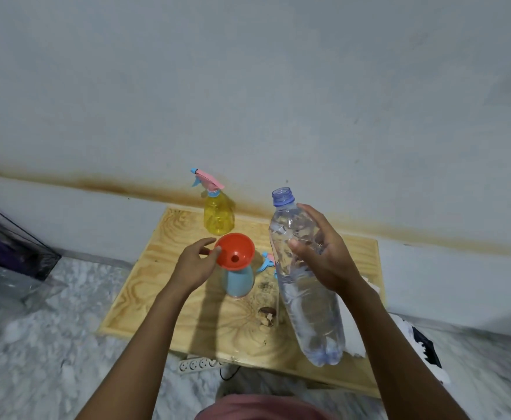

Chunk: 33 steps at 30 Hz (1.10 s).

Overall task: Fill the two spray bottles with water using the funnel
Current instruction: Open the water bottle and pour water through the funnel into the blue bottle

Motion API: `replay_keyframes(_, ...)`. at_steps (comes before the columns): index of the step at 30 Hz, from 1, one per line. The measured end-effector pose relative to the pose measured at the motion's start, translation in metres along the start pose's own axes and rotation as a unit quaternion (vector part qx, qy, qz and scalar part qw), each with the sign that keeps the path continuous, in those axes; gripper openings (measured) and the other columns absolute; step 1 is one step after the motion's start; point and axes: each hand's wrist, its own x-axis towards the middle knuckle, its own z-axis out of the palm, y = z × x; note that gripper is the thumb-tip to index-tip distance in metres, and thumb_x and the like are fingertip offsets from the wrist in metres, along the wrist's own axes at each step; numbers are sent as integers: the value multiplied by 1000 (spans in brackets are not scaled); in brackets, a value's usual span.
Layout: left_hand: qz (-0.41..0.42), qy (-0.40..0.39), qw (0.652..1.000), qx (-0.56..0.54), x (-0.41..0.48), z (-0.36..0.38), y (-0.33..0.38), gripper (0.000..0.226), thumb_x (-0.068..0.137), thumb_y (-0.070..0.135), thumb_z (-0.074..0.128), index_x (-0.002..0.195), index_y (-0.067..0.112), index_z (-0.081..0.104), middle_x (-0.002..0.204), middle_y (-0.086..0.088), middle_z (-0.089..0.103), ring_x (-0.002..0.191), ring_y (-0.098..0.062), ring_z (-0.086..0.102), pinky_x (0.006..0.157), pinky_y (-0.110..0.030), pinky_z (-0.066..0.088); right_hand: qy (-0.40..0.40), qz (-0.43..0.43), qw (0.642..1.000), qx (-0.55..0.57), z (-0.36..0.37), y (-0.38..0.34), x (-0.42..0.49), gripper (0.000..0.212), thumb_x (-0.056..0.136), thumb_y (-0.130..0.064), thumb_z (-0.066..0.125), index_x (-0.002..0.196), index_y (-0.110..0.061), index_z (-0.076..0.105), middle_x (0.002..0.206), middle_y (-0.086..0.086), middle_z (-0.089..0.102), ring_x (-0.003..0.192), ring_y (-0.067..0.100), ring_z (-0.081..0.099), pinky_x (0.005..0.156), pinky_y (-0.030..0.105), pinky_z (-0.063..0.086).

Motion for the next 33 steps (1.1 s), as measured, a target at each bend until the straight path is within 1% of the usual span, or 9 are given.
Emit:
replay_keyframes(3, 12, 27, 999, -30, -4, 3, 0, 28, 97, 22, 61, 123, 15, 66, 98, -5, 68, 64, -19, 69, 68, -32, 57, -20, 20, 1000, -1, 6, 3, -5, 55, 86, -37, 72, 128, -60, 44, 116, -17, 66, 90, 11, 71, 73, 33, 60)
replay_keyframes(6, 22, 43, 998, -44, -5, 5, -2, 25, 97, 19, 60, 120, 13, 68, 92, -3, 68, 61, -19, 71, 75, -42, 61, -34, 41, 999, -4, 10, 5, -8, 55, 88, -31, 71, 130, -55, 45, 100, 2, 71, 73, 26, 72, 64, 41, 61)
replay_keyframes(8, 20, 52, 997, -57, -5, 7, -3, 24, 97, 17, 60, 118, 11, 70, 88, -2, 68, 62, -22, 72, 76, -44, 61, -44, 51, 998, -8, 11, 8, -10, 54, 87, -37, 71, 130, -54, 45, 102, 2, 71, 74, 27, 72, 67, 46, 62)
replay_keyframes(13, 26, 73, 994, -79, -5, 10, -4, 21, 96, 12, 61, 113, 7, 72, 79, -7, 66, 59, -21, 70, 59, -20, 56, -58, 73, 995, -35, 13, 17, -13, 56, 77, -64, 67, 127, -62, 42, 112, 8, 69, 84, 21, 74, 72, 42, 62)
replay_keyframes(15, 24, 78, 993, -90, -4, 12, -5, 21, 96, 10, 61, 113, 5, 72, 78, -9, 65, 62, -22, 69, 53, -13, 52, -70, 77, 994, -33, 14, 19, -13, 56, 81, -58, 68, 131, -55, 43, 116, 6, 68, 82, 20, 74, 67, 38, 62)
replay_keyframes(19, 21, 80, 991, -110, -2, 14, -7, 22, 95, 10, 62, 114, 3, 71, 75, -7, 65, 68, -24, 70, 65, -26, 61, -87, 79, 992, -54, 14, 24, -14, 62, 85, -55, 66, 141, -41, 43, 128, -5, 62, 89, 12, 73, 73, 36, 61)
replay_keyframes(25, 4, 76, 985, -155, 0, 17, -8, 23, 95, 8, 62, 114, 1, 71, 76, -4, 64, 72, -21, 67, 75, -41, 62, -104, 80, 990, -52, 18, 24, -13, 51, 84, -54, 65, 130, -56, 44, 123, -16, 62, 91, 9, 72, 76, 38, 60)
replay_keyframes(28, -1, 75, 984, -165, 1, 17, -9, 23, 95, 8, 63, 115, 0, 70, 76, -4, 64, 72, -21, 67, 75, -41, 62, -113, 87, 988, -61, 19, 26, -12, 50, 84, -57, 65, 129, -60, 43, 113, -3, 69, 79, 20, 74, 71, 42, 61)
replay_keyframes(33, -3, 73, 982, -172, 2, 17, -11, 23, 95, 8, 63, 116, 0, 70, 79, -8, 65, 73, -23, 68, 76, -43, 62, -136, 106, 982, -75, 22, 30, -10, 60, 86, -51, 66, 141, -41, 43, 95, 8, 74, 65, 20, 74, 65, 34, 60)
